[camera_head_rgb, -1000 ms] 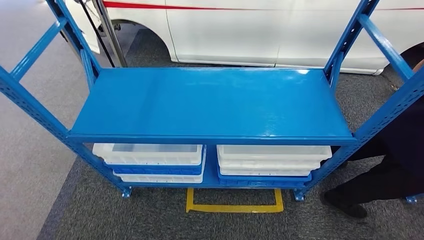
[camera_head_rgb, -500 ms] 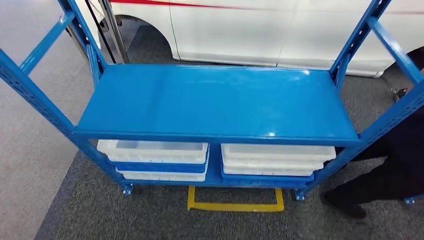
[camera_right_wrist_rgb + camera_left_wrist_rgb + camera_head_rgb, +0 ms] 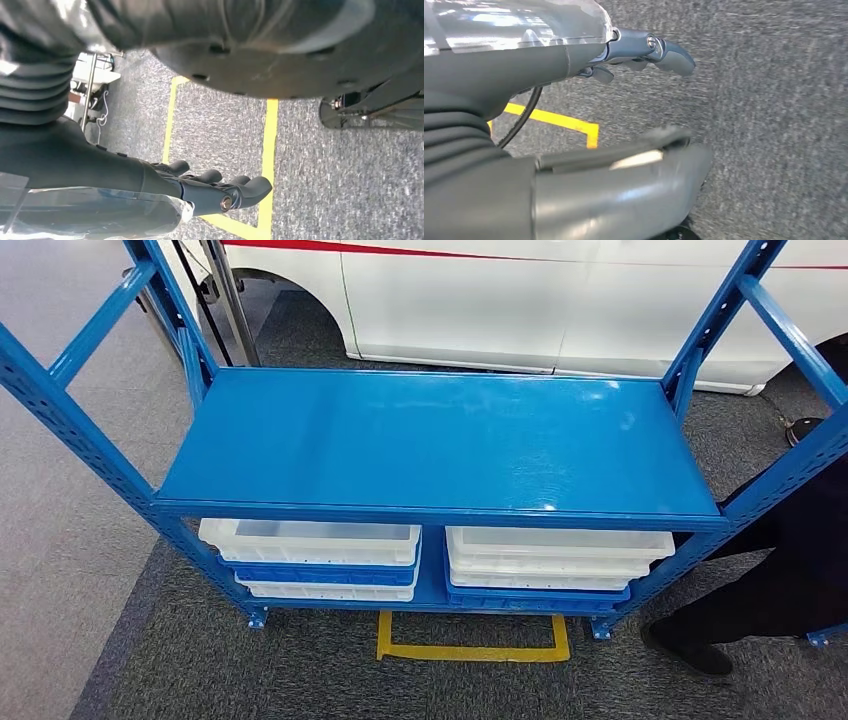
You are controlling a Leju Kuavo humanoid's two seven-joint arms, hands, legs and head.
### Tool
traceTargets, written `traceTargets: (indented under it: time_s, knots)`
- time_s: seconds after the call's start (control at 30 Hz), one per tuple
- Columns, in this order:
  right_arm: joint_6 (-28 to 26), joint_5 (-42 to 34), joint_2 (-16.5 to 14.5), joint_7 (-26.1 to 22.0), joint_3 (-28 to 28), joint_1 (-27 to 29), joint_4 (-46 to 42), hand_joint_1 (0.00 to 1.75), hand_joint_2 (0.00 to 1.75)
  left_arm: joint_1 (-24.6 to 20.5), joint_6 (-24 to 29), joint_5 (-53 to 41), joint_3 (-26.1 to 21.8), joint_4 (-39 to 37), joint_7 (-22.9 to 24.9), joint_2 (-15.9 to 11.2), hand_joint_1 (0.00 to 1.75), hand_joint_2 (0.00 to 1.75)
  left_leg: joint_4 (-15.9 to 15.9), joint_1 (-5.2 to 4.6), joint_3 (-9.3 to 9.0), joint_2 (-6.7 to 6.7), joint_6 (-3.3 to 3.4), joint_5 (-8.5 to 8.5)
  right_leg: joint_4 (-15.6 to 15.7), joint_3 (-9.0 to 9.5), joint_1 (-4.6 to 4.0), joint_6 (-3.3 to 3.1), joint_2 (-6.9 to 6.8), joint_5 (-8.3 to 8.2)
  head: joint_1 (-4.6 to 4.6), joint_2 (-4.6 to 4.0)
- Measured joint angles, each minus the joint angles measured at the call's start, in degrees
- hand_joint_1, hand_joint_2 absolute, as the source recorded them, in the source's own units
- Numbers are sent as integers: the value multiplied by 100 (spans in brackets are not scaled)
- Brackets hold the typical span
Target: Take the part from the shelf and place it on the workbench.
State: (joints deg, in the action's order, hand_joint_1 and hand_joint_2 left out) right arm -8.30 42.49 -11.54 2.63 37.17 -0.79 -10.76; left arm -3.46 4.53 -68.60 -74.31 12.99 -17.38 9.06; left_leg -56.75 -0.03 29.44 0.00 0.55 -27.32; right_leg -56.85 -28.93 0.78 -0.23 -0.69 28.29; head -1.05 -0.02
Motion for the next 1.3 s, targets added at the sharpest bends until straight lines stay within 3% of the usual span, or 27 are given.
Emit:
traceTargets:
  time_s: [0.63, 0.73, 0.77, 0.87, 1.3]
  knots:
    - [289, -1505, 398, -43, -1145, 289, -385, 0, 175, 412, -150, 2487, 2530, 276, 644, -297, 0, 175, 0, 19, 0, 0, -7, 3, -33, -19, -28, 12, 0, 12, 0, 1]
    - [333, -1745, 462, -56, -1366, 337, -449, 0, 44, 479, -170, 2870, 2952, 329, 734, -344, 0, 175, 0, 20, 0, 0, -7, 4, -34, -19, -27, 12, 0, 12, 0, 1]
    - [347, -1826, 482, -61, -1439, 353, -470, 0, 0, 502, -180, 2999, 3095, 348, 765, -361, 0, 131, 0, 20, 0, 0, -8, 4, -34, -19, -27, 12, 0, 12, 0, 0]
    - [405, -2064, 540, -80, -1652, 403, -531, 0, 0, 567, -209, 3383, 3512, 403, 858, -409, 0, 0, 0, 22, 0, 0, -8, 4, -34, -19, -26, 12, 0, 12, 0, 0]
    - [599, -3079, 798, -159, -2546, 608, -778, 0, 0, 841, -313, 5011, 5264, 615, 1262, -593, 0, 0, 0, 22, 0, 0, -8, 4, -34, -19, -22, 12, 0, 12, 0, 1]
